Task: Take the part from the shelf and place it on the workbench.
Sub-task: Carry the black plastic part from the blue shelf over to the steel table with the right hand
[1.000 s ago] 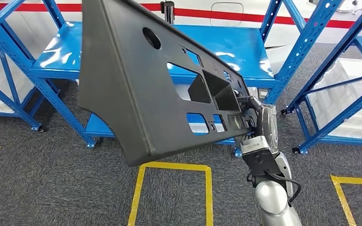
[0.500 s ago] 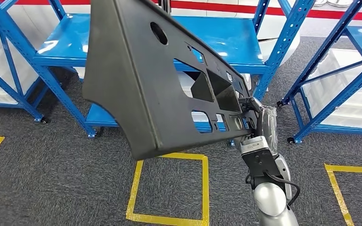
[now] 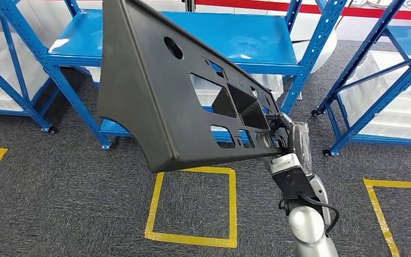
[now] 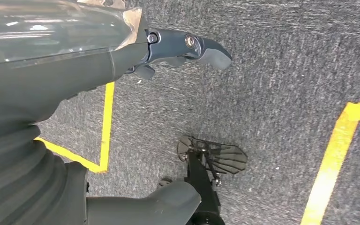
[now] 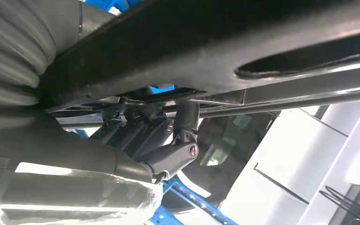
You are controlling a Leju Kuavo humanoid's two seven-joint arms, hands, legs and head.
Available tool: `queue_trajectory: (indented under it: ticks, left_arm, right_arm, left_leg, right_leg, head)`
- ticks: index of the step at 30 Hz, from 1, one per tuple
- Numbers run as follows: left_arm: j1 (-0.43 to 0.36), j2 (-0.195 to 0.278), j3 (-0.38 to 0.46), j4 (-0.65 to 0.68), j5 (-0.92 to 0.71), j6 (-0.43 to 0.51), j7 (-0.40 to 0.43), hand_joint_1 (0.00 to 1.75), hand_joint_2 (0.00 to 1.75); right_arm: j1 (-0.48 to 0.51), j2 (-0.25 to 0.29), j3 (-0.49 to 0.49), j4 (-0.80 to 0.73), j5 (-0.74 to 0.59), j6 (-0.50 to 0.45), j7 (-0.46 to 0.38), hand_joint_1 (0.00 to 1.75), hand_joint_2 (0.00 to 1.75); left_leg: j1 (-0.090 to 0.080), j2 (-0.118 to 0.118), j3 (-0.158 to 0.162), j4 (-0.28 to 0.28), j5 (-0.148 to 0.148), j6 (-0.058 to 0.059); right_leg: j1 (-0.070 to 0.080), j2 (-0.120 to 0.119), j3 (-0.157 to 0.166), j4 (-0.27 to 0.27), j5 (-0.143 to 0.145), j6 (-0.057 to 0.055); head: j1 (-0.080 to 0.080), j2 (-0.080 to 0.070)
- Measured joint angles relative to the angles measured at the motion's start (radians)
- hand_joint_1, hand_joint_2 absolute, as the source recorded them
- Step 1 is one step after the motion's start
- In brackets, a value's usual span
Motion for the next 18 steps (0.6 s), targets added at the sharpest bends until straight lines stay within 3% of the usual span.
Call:
queue_trajectory:
  ticks: [2, 4, 6, 8, 9, 10, 11, 12, 13, 15, 16, 18]
  left_arm:
    - [0.000, -0.001, 0.004, 0.000, 0.001, 0.002, 0.000, 0.00, 1.75]
    - [0.002, -0.001, 0.009, 0.000, 0.003, 0.002, 0.001, 0.00, 1.75]
    - [0.002, -0.002, 0.015, 0.000, 0.007, 0.004, 0.001, 0.00, 1.75]
    - [0.002, -0.002, 0.021, 0.000, 0.012, 0.007, 0.002, 0.00, 1.75]
    - [0.002, -0.002, 0.024, 0.000, 0.014, 0.008, 0.002, 0.00, 1.75]
    - [0.002, -0.002, 0.028, 0.000, 0.016, 0.010, 0.003, 0.00, 1.75]
    - [0.001, -0.002, 0.033, 0.000, 0.017, 0.012, 0.004, 0.00, 1.75]
    - [0.001, -0.001, 0.038, 0.000, 0.018, 0.013, 0.005, 0.00, 1.75]
    - [-0.001, -0.001, 0.041, 0.000, 0.020, 0.013, 0.005, 0.00, 1.75]
    - [-0.003, -0.001, 0.047, 0.000, 0.023, 0.014, 0.007, 0.00, 1.75]
    - [-0.004, -0.001, 0.049, 0.000, 0.025, 0.014, 0.008, 0.00, 1.75]
    - [-0.004, -0.002, 0.055, 0.001, 0.026, 0.014, 0.009, 0.00, 1.75]
  right_arm:
    - [-0.002, 0.004, 0.001, 0.008, -0.001, 0.000, -0.001, 1.75, 1.75]
    - [-0.005, 0.008, 0.002, 0.016, -0.002, 0.001, -0.001, 1.75, 1.75]
    - [-0.011, 0.014, 0.005, 0.025, -0.003, 0.002, -0.002, 1.75, 1.75]
    - [-0.017, 0.019, 0.009, 0.036, -0.008, 0.002, -0.005, 1.75, 1.75]
    - [-0.021, 0.021, 0.012, 0.044, -0.011, 0.002, -0.006, 1.75, 1.75]
    - [-0.025, 0.022, 0.014, 0.051, -0.015, 0.002, -0.008, 1.75, 1.75]
    - [-0.029, 0.022, 0.017, 0.058, -0.018, 0.002, -0.009, 1.75, 1.75]
    - [-0.034, 0.022, 0.020, 0.063, -0.022, 0.002, -0.010, 1.75, 1.75]
    - [-0.038, 0.023, 0.022, 0.068, -0.024, 0.002, -0.010, 1.75, 1.75]
    - [-0.050, 0.025, 0.027, 0.076, -0.028, 0.002, -0.012, 1.75, 1.75]
    - [-0.057, 0.027, 0.029, 0.079, -0.029, 0.002, -0.012, 1.75, 1.75]
    - [-0.068, 0.031, 0.032, 0.086, -0.033, 0.003, -0.013, 1.75, 1.75]
  left_leg:
    - [-0.002, -0.002, -0.008, 0.002, 0.014, -0.011]
    - [0.002, -0.005, -0.021, 0.020, -0.011, -0.020]
    - [0.007, -0.007, -0.050, 0.104, -0.099, -0.028]
    - [0.008, -0.010, -0.082, 0.235, -0.184, -0.033]
    - [0.008, -0.011, -0.087, 0.282, -0.196, -0.034]
    - [0.008, -0.011, -0.077, 0.297, -0.184, -0.035]
    - [0.009, -0.011, -0.050, 0.278, -0.157, -0.035]
    - [0.011, -0.011, -0.008, 0.229, -0.126, -0.035]
    - [0.012, -0.012, 0.040, 0.163, -0.115, -0.034]
    - [0.009, -0.017, 0.110, 0.051, -0.124, -0.029]
    - [0.005, -0.019, 0.121, 0.026, -0.134, -0.024]
    - [0.000, -0.018, 0.109, 0.016, -0.119, -0.004]
  right_leg:
    - [0.008, 0.001, -0.007, -0.005, 0.004, -0.013]
    - [-0.003, -0.003, -0.021, -0.001, 0.018, -0.033]
    - [-0.010, -0.007, -0.040, -0.001, 0.036, -0.058]
    - [-0.004, -0.008, -0.065, 0.000, 0.056, -0.070]
    - [-0.002, -0.008, -0.079, 0.002, 0.066, -0.071]
    - [-0.001, -0.009, -0.093, 0.005, 0.075, -0.070]
    - [-0.001, -0.008, -0.108, 0.009, 0.083, -0.067]
    - [-0.001, -0.008, -0.122, 0.016, 0.091, -0.063]
    - [0.000, -0.008, -0.135, 0.022, 0.097, -0.058]
    - [0.003, -0.008, -0.151, 0.030, 0.111, -0.044]
    - [0.005, -0.008, -0.154, 0.029, 0.120, -0.037]
    - [0.008, -0.008, -0.160, 0.024, 0.137, -0.020]
  head:
    - [-0.001, 0.000]
    - [-0.003, 0.000]
    - [-0.007, 0.000]
    - [-0.009, 0.000]
    - [-0.009, 0.000]
    - [-0.009, 0.000]
    - [-0.009, 0.000]
    - [-0.009, 0.000]
    - [-0.010, 0.000]
    - [-0.009, 0.000]
    - [-0.009, 0.000]
    - [-0.008, 0.000]
